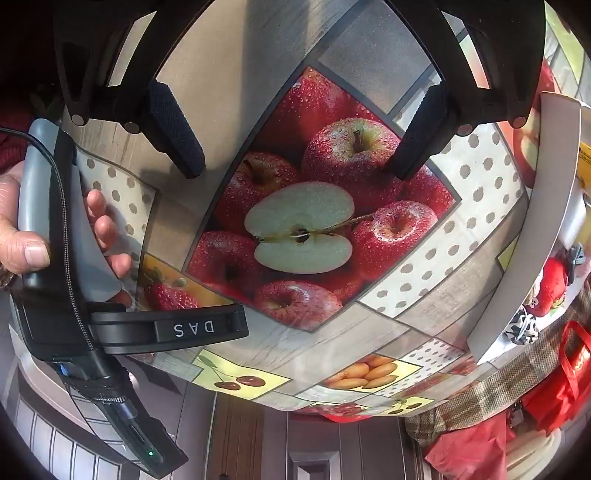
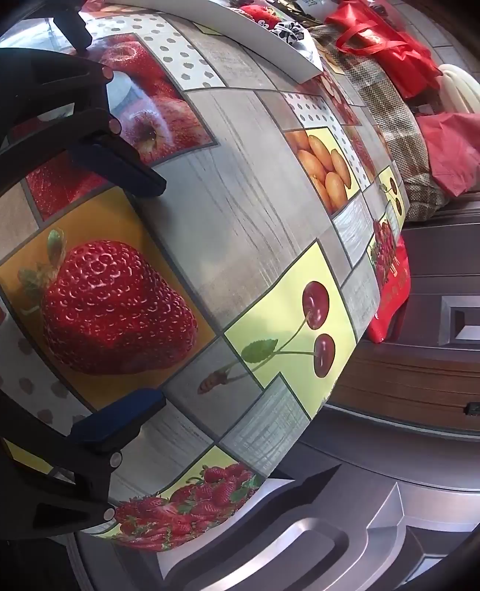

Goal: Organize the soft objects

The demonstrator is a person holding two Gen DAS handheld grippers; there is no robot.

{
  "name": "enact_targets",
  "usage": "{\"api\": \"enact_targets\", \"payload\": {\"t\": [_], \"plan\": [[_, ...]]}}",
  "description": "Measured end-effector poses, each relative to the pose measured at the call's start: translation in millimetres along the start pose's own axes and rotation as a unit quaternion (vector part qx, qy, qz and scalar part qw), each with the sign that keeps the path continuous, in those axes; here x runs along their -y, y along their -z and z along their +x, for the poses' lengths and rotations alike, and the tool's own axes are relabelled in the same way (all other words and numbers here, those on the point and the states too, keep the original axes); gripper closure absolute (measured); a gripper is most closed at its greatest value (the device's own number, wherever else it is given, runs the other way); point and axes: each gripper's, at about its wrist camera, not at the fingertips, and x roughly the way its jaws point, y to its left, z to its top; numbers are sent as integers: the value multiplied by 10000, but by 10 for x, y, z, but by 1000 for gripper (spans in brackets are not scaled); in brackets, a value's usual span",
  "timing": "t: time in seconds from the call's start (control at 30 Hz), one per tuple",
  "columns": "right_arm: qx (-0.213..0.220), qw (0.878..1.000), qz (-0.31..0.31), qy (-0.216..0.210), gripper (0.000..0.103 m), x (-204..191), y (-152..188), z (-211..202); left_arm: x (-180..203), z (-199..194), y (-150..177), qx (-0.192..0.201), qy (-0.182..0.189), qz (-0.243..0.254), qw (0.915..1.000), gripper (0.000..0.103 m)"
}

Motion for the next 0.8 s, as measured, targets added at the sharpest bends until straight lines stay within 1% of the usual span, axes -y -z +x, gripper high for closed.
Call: {"api": "enact_targets", "payload": {"t": [0.03, 0.17, 0.2, 0.67, 0.7, 0.8], "plan": [[-37, 9998, -86, 147, 0, -18, -2, 8, -1, -1, 0, 0, -1, 0, 10000, 0], [-18, 9998, -73, 176, 0, -73, -18, 30, -11, -6, 3, 1, 3, -4, 10000, 0], [13, 10000, -4, 18, 0, 0, -4, 3, 19, -3, 0, -7, -19, 13, 10000, 0], [35, 10000, -19, -30, 0, -15, 0, -23, -1, 3, -1, -12, -9, 7, 10000, 0], [19, 9999, 35, -131, 0, -15, 0, -22, -4, 5, -2, -11, -9, 7, 10000, 0], [17, 9999, 36, -139, 0, -12, -2, -15, -2, 4, -1, -12, -10, 7, 10000, 1]]}}
